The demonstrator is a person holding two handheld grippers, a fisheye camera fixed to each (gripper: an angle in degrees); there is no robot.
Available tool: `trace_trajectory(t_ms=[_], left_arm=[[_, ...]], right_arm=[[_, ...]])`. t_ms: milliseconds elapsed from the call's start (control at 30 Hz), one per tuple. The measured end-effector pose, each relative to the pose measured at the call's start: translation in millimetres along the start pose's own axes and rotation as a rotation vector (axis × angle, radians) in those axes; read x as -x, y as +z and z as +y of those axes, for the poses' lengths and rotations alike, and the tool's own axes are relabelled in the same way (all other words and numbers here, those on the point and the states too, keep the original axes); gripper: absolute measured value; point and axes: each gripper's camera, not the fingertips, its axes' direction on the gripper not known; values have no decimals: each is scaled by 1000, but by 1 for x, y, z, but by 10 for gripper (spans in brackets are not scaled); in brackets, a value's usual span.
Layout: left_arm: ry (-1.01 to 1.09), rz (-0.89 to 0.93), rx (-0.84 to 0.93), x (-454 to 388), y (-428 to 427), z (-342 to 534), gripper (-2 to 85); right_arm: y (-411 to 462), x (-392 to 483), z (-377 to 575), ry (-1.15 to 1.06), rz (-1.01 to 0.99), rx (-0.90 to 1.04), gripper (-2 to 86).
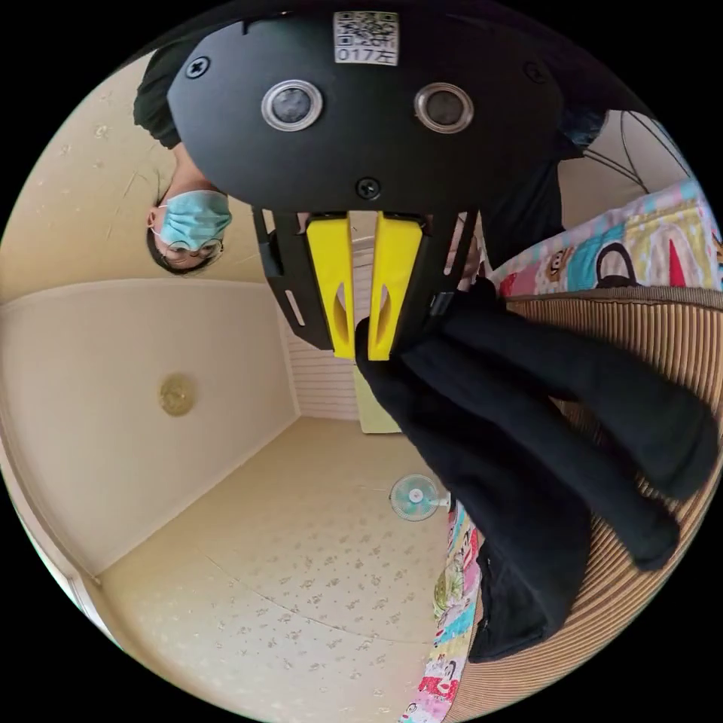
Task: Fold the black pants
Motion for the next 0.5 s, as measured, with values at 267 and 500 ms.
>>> trace_trajectory(t_ms=[267,500], left_arm=[[104,-281,-80,-81,-97,22,40],[-38,-342,-60,-36,-135,69,91]], right_arm=[[-152,82,-16,-114,450,-169,35],[-161,127,12,-86,1321,-126,74]])
